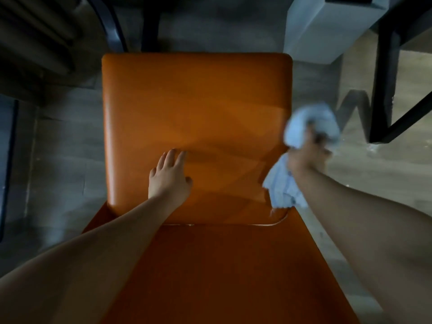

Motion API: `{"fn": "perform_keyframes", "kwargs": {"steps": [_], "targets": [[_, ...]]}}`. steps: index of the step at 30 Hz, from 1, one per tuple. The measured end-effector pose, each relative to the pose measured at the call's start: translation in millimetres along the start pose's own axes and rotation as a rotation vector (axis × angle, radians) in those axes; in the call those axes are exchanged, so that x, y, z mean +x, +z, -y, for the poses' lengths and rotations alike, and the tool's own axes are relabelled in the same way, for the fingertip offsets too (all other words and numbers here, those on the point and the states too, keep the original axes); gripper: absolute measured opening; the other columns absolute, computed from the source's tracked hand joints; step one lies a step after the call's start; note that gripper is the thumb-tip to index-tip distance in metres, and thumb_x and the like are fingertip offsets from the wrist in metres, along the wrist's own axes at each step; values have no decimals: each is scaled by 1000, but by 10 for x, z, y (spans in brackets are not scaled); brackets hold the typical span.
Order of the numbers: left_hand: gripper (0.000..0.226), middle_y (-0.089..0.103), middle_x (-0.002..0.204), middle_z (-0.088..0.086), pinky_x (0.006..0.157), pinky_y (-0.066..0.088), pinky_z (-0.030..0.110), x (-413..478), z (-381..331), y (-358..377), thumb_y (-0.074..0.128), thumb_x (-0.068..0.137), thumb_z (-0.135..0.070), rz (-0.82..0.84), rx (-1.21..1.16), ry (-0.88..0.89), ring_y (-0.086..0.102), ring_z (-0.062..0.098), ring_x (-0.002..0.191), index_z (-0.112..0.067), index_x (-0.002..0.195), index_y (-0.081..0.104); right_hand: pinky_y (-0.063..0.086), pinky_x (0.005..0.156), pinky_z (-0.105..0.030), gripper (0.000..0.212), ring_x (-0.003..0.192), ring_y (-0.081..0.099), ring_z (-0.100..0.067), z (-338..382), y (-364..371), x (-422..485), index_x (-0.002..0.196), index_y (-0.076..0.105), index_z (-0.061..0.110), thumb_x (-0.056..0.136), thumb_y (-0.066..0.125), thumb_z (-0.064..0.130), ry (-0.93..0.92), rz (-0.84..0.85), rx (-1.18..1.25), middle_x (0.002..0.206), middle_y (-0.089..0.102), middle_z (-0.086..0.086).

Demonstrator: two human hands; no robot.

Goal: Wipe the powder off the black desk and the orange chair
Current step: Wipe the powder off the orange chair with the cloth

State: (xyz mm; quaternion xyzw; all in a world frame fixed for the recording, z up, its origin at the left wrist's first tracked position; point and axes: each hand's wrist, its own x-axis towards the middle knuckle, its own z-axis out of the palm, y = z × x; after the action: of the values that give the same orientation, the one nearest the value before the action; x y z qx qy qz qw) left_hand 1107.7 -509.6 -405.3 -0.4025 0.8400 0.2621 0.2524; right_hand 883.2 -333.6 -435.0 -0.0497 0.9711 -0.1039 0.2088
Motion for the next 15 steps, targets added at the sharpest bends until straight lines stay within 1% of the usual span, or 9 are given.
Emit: {"fn": "perform_keyframes", "kwargs": {"steps": [1, 2, 3, 5, 8, 10, 13, 14, 15], "targets": [[66, 7, 159, 0, 115, 20, 44, 21, 10, -15, 47, 94, -23, -11, -19, 3, 5, 22, 146, -24, 150, 12, 38, 89, -46, 65, 125, 34, -44, -2, -88, 57, 146, 22, 32, 89, 52, 20, 185, -79, 149, 152, 20, -12], [65, 11, 158, 0, 114, 22, 44, 41, 16, -25, 47, 93, -22, -26, -37, 7, 8, 23, 145, -24, 149, 15, 39, 84, -44, 65, 122, 36, -44, 57, -138, 67, 145, 25, 29, 87, 55, 21, 242, -156, 218, 150, 22, -14], [63, 14, 157, 1, 114, 24, 43, 55, 17, -30, 47, 93, -21, -37, -51, 11, 11, 24, 144, -23, 149, 17, 40, 82, -42, 66, 122, 37, -44, 164, -142, 40, 143, 29, 27, 85, 59, 22, 186, -225, 224, 150, 24, -14], [62, 16, 156, 1, 113, 25, 43, 68, 22, -24, 47, 93, -20, -44, -72, 11, 13, 24, 144, -23, 148, 20, 40, 83, -38, 64, 127, 33, -43, 464, -53, -95, 138, 41, 24, 80, 66, 24, -133, -288, 187, 151, 25, -14], [63, 18, 156, 0, 111, 25, 42, 71, 49, -24, 49, 91, -20, -57, -78, -3, 14, 23, 143, -23, 148, 22, 31, 101, -51, 56, 138, 17, -35, 843, 225, -276, 135, 44, 32, 82, 63, 30, -761, 43, -155, 156, 16, -3], [65, 19, 155, 0, 111, 26, 42, 72, 89, -47, 51, 89, -19, -71, -76, -10, 16, 23, 143, -23, 148, 23, 24, 103, -57, 54, 142, 5, -28, 842, 281, -203, 138, 37, 41, 88, 56, 35, -917, 205, -360, 157, 9, 5], [65, 20, 155, 0, 110, 28, 44, 52, 166, -96, 50, 89, -17, -65, -80, 11, 17, 24, 143, -24, 148, 22, 28, 101, -53, 53, 141, 7, -29, 553, 174, -10, 140, 33, 44, 92, 52, 30, -792, 153, -416, 158, 8, 5], [65, 21, 155, 1, 111, 28, 44, 46, 192, -114, 50, 90, -17, -62, -83, 25, 17, 25, 142, -24, 148, 22, 29, 101, -51, 54, 139, 11, -32, 430, 110, 28, 141, 32, 43, 93, 52, 28, -646, 122, -371, 158, 10, 3], [65, 21, 155, 2, 111, 28, 44, 41, 210, -129, 50, 90, -17, -63, -90, 36, 18, 25, 142, -25, 148, 22, 29, 102, -48, 56, 138, 15, -34, 352, 44, 61, 143, 30, 40, 93, 51, 27, -395, 104, -224, 157, 12, -1]]}}
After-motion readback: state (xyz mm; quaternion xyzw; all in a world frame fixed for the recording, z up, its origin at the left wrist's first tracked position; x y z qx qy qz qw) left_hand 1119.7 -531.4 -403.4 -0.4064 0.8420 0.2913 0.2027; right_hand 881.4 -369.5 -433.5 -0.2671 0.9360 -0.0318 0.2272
